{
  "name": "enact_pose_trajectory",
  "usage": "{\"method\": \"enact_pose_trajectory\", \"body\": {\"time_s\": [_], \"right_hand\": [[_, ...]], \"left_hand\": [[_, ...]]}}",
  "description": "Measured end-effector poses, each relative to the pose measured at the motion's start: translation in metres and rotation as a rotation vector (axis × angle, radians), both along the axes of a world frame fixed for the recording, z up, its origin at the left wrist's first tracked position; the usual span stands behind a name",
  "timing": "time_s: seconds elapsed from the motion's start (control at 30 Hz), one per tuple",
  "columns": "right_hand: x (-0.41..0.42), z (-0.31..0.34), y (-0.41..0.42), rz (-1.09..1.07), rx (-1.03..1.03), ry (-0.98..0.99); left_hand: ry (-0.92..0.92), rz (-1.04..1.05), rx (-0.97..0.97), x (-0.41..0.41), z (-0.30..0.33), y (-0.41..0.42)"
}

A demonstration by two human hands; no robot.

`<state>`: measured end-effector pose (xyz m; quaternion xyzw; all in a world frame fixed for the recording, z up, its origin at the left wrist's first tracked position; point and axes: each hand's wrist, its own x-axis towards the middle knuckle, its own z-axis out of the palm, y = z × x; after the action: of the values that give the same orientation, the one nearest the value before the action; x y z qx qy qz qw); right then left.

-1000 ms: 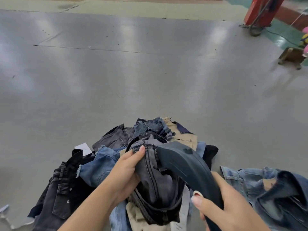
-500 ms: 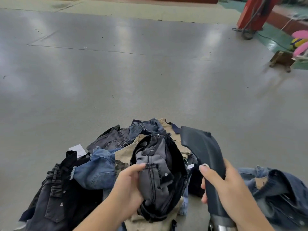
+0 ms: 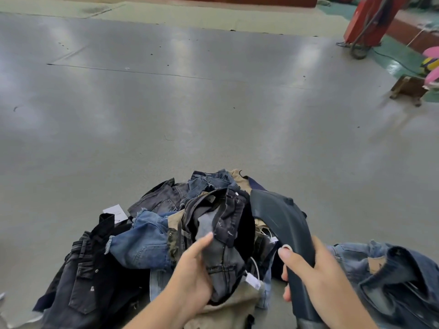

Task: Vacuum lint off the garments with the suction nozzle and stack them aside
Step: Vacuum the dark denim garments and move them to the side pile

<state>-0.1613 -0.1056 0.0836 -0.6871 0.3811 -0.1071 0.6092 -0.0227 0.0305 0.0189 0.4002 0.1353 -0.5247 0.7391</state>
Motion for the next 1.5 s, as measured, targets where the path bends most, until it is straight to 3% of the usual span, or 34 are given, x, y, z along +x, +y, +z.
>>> {"method": "enact_pose_trajectory", "body": {"time_s": [0.27,0.43,0.6,0.73,0.93,1.03,1.17,1.33,1.5], "right_hand": [[-0.004,-0.002,0.012,0.105,0.057,0.054],[-0.012,-0.001,0.012,0.219,0.011,0.102],[-0.011,-0.006,0.018,0.361,-0.05,0.187],[-0.009,-0.006,0.016,0.282,-0.014,0.142],[-0.008,-0.004,0.012,0.187,0.059,0.083],[-0.013,-0.007,0.011,0.256,0.016,0.12],[-0.012,-0.01,0.014,0.332,-0.009,0.153],[-0.004,-0.005,0.011,0.21,0.156,0.074],[0.007,-0.003,-0.003,0.086,0.128,0.059]], "left_hand": [[-0.055,0.014,-0.021,0.004,0.003,-0.005],[-0.258,0.103,0.06,0.009,-0.002,-0.007],[-0.52,-0.046,0.118,0.012,-0.011,-0.003],[-0.659,-0.168,0.146,0.008,-0.013,0.0],[-0.69,-0.22,0.143,0.01,-0.014,-0.002],[-0.684,-0.154,0.195,0.016,-0.016,-0.003],[-0.756,-0.236,0.22,0.013,-0.016,-0.002],[-0.812,-0.303,0.227,0.012,-0.011,0.003],[-0.854,-0.44,0.221,0.004,-0.008,0.004]]}}
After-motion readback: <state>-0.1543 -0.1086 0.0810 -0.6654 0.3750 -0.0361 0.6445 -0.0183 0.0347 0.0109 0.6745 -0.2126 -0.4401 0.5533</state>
